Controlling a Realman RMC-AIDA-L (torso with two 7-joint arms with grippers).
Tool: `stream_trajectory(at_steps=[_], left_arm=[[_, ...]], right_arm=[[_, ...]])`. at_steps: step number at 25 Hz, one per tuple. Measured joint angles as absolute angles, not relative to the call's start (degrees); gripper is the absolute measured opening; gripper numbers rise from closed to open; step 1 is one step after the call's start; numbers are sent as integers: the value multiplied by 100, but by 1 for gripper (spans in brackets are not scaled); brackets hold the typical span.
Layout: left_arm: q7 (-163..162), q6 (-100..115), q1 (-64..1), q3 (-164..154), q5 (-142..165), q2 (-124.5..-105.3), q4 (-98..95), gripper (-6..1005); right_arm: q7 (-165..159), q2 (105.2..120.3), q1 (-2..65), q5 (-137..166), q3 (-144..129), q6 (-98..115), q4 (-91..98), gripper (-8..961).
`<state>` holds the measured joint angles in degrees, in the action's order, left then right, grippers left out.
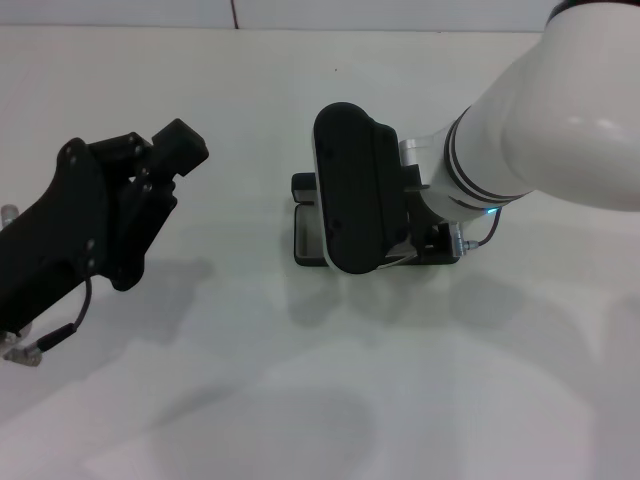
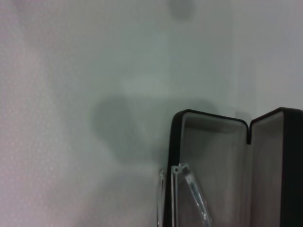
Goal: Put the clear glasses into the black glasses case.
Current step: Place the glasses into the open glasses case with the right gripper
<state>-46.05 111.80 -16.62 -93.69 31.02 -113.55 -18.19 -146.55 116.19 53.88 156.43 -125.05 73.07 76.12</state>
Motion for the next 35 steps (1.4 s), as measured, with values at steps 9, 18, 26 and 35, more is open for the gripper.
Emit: stream_trajectory(at_steps=[9, 18, 26, 35], left_arm=[[-4605, 11164, -1670, -9364, 3102, -11347, -1819, 33], [-4548, 11149, -1719, -9360, 3102, -11351, -1718, 33], [-4537, 11146, -1731, -9360, 3102, -11355, -1683, 33], [-4535, 11144, -1732, -9360, 3096, -11355, -1678, 33]], right_arm=[[-14659, 11619, 5376, 15646, -12507, 7332, 7661, 164], [-14655, 11619, 5330, 15607, -12548, 7299, 7550, 162], [-14638, 11619, 5314, 15623, -12586, 7071, 7380, 161], [-14604, 11619, 5248, 15625, -12631, 6942, 7356, 159]])
